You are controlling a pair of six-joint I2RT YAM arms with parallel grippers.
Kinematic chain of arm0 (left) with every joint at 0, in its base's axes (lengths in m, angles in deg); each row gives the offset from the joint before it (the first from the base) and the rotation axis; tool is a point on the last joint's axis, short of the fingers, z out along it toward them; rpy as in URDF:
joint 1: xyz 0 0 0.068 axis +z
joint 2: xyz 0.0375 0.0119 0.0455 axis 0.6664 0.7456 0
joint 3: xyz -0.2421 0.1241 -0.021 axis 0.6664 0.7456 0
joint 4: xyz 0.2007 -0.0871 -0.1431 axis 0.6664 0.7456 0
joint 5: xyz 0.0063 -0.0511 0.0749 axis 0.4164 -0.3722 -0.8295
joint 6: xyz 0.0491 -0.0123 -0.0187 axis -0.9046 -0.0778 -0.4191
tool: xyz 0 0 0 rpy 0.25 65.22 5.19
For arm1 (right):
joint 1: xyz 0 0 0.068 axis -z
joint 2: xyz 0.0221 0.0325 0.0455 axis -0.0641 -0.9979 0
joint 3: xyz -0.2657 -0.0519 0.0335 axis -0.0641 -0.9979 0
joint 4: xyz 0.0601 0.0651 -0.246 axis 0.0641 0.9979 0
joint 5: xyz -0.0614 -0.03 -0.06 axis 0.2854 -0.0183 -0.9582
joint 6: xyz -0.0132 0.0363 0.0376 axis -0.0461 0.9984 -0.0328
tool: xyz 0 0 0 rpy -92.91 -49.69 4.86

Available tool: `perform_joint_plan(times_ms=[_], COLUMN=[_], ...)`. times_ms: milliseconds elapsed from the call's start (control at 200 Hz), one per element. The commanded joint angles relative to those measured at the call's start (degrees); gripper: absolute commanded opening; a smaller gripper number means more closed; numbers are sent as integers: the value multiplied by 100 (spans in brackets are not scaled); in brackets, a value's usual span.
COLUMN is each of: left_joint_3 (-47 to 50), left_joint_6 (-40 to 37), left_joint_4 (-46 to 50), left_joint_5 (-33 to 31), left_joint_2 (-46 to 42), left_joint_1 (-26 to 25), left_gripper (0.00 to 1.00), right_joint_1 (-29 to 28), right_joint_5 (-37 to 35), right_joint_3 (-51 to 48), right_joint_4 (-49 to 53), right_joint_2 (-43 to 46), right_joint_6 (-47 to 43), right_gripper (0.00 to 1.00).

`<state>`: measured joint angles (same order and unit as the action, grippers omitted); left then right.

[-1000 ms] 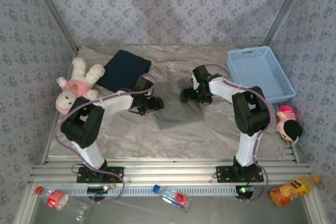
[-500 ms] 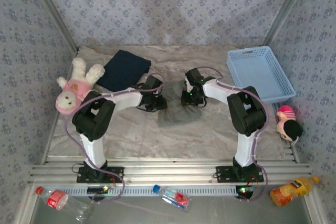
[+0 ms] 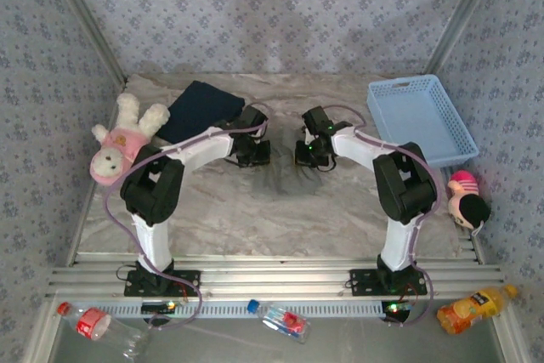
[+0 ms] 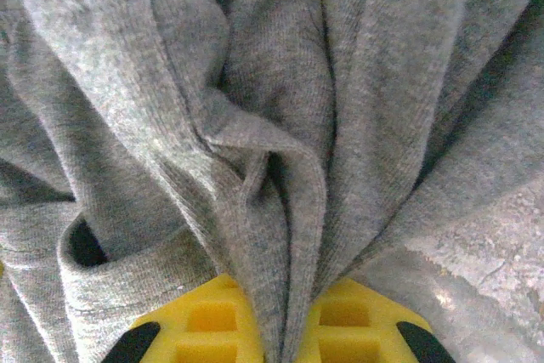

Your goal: Fold and stack the mixed laundry pile

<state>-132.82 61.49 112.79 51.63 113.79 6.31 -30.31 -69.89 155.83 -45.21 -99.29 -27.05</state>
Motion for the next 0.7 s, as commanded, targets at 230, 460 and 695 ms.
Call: perform_joint_plan(times_ms=[230, 460, 695], left_joint_3=[-1500, -2049, -2522], left_joint_6=[-839, -1301, -1946], left_joint_4=[1406, 1825, 2143], left_joint_5=[-522, -583, -665], left_joint_2=[-223, -115, -34], left_joint_1=[273, 548, 1037], left_gripper=[0, 0, 0], right_joint_1=[347, 218, -88], right_joint_5=[506, 519, 416], right_joint_3=[520, 1135, 1542], right_joint_4=[-299, -507, -1167], right_joint_2=[286, 12, -334], right_joint_6=[907, 1219, 1856], right_gripper=[0, 0, 0])
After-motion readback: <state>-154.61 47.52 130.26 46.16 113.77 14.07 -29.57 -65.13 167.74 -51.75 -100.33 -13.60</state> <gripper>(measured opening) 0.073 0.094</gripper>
